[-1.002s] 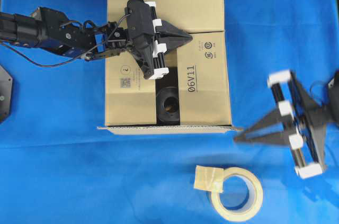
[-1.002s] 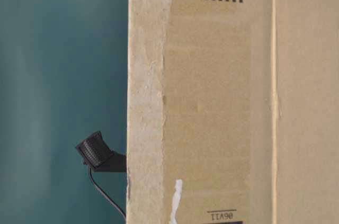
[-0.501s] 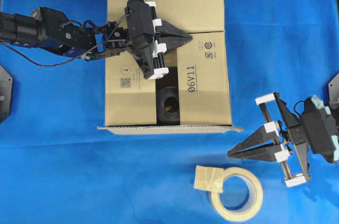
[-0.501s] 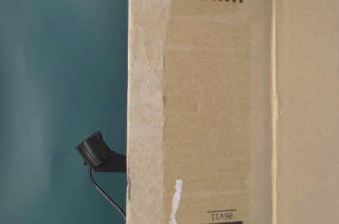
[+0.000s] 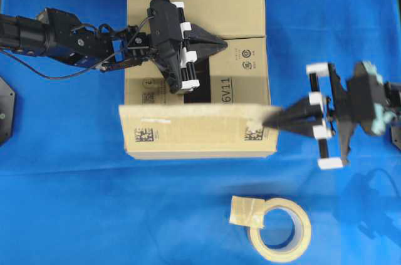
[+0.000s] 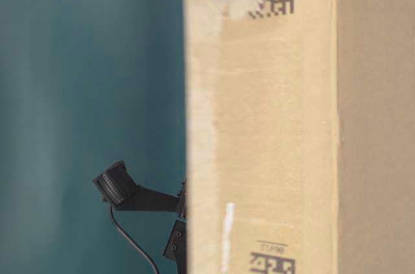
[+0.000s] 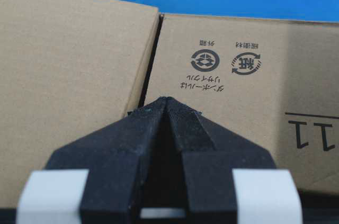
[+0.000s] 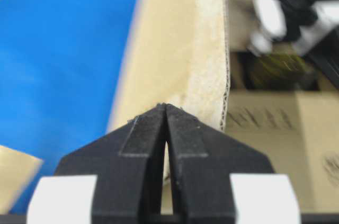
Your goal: Close the cardboard box.
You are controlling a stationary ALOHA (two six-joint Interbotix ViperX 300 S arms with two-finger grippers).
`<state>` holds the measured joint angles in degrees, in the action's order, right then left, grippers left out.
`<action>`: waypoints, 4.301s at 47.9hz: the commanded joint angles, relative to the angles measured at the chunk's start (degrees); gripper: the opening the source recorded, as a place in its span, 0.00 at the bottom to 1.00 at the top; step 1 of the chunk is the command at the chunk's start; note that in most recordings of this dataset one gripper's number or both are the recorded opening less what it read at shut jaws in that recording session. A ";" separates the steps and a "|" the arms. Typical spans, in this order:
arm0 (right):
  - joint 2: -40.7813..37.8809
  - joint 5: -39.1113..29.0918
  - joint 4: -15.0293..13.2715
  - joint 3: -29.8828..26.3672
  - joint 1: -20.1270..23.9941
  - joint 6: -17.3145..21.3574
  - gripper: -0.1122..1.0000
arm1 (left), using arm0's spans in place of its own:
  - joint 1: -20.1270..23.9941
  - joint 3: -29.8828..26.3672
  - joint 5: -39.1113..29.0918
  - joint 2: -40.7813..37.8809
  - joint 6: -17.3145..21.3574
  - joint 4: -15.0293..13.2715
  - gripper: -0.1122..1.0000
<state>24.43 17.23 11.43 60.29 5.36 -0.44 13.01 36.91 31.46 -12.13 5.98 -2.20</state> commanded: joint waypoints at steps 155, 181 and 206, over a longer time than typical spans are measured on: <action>-12.22 2.99 4.66 -0.79 -4.92 -0.70 0.10 | 1.85 -21.97 -71.54 15.21 -0.44 0.09 0.10; -12.22 3.43 4.66 -0.88 -5.27 -0.79 0.10 | -3.25 -1.93 -48.16 19.51 -12.13 0.00 0.10; -12.22 4.75 4.66 -0.97 -7.56 -0.79 0.10 | -5.10 5.19 -38.23 20.57 -16.08 0.09 0.10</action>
<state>12.04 21.45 15.91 59.59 -0.35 -1.14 8.70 42.19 -7.29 7.56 -10.11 -2.11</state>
